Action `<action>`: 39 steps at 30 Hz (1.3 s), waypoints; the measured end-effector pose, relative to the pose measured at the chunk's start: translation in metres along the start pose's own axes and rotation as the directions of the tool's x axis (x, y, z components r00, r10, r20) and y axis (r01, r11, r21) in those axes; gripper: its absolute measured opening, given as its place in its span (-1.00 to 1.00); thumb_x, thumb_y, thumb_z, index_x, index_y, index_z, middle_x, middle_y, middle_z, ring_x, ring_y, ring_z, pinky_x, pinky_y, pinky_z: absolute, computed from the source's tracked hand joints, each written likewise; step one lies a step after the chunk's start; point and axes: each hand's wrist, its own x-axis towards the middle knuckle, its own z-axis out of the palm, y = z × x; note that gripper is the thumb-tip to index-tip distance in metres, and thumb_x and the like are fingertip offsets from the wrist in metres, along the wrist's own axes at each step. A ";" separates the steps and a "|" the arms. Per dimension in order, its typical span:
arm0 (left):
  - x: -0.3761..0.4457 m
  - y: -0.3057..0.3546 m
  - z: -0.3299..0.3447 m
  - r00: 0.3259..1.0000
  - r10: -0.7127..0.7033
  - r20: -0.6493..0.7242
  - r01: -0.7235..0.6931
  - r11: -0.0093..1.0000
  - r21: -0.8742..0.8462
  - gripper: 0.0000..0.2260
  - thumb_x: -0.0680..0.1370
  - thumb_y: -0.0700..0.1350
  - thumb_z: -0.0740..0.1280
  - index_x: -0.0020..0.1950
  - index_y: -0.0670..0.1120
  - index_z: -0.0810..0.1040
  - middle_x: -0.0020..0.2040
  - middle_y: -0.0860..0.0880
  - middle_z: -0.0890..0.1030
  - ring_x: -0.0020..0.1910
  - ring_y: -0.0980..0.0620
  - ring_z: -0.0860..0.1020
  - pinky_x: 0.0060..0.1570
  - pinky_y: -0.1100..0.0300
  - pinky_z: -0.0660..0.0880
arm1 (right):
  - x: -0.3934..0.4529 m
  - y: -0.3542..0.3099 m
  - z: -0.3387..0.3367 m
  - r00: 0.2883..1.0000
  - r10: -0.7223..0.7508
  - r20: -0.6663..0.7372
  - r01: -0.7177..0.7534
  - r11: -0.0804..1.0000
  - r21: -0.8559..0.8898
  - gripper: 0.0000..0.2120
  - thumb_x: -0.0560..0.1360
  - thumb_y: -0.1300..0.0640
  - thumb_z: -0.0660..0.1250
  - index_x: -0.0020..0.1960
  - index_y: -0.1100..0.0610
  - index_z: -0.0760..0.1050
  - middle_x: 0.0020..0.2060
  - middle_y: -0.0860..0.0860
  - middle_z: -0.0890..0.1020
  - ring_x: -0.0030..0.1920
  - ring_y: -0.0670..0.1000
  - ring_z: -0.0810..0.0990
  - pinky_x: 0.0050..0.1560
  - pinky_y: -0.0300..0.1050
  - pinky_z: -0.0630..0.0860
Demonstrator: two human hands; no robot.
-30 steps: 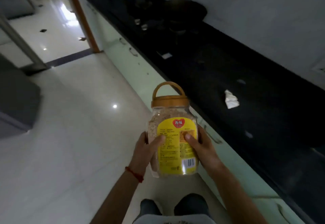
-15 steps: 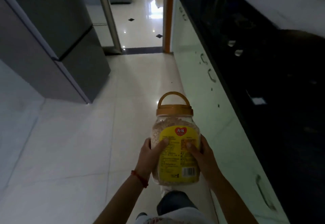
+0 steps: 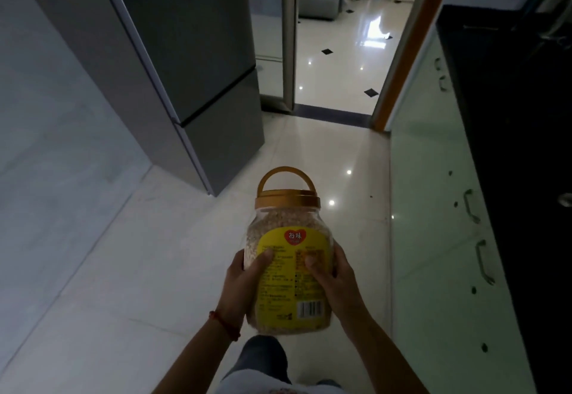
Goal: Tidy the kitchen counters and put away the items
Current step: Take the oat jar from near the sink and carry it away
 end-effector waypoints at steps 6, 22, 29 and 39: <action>0.137 0.050 0.011 0.999 0.002 0.033 -0.002 1.000 0.011 -0.16 -0.04 0.39 0.47 0.10 -0.04 0.50 0.01 -0.11 0.68 -0.02 -0.11 0.66 -0.06 -0.03 0.62 | 0.139 -0.045 -0.011 1.000 0.009 -0.022 -0.009 1.000 -0.007 0.12 -0.06 -0.46 0.42 0.37 0.01 0.24 0.20 0.04 0.53 0.12 0.01 0.58 -0.16 -0.22 0.62; 0.451 0.168 0.152 0.958 -0.129 0.255 0.076 0.975 0.207 -0.02 0.01 0.40 0.45 0.24 -0.17 0.39 0.15 -0.22 0.59 0.08 -0.18 0.61 0.08 -0.21 0.53 | 0.402 -0.152 -0.139 0.970 0.044 -0.240 -0.013 0.991 0.132 -0.09 -0.09 -0.43 0.45 0.17 -0.09 0.35 0.05 -0.04 0.58 -0.10 -0.19 0.66 -0.29 -0.30 0.58; 0.557 0.208 0.247 0.956 -0.156 0.248 0.110 0.976 0.188 -0.05 0.05 0.37 0.47 0.26 -0.15 0.38 0.17 -0.22 0.58 0.10 -0.19 0.60 0.11 -0.26 0.50 | 0.513 -0.203 -0.235 0.969 0.045 -0.241 -0.031 0.997 0.064 0.05 -0.06 -0.45 0.43 0.33 -0.01 0.29 0.10 -0.03 0.58 -0.01 -0.09 0.64 -0.22 -0.27 0.59; 0.704 0.265 0.329 0.937 -0.130 0.323 0.069 0.979 0.192 -0.09 -0.03 0.39 0.47 0.17 -0.10 0.44 0.08 -0.16 0.64 -0.01 -0.12 0.65 -0.09 0.00 0.62 | 0.650 -0.259 -0.307 0.960 0.060 -0.275 -0.030 0.993 0.112 0.06 -0.05 -0.46 0.42 0.34 -0.01 0.28 0.12 -0.03 0.58 0.04 -0.09 0.62 -0.17 -0.28 0.59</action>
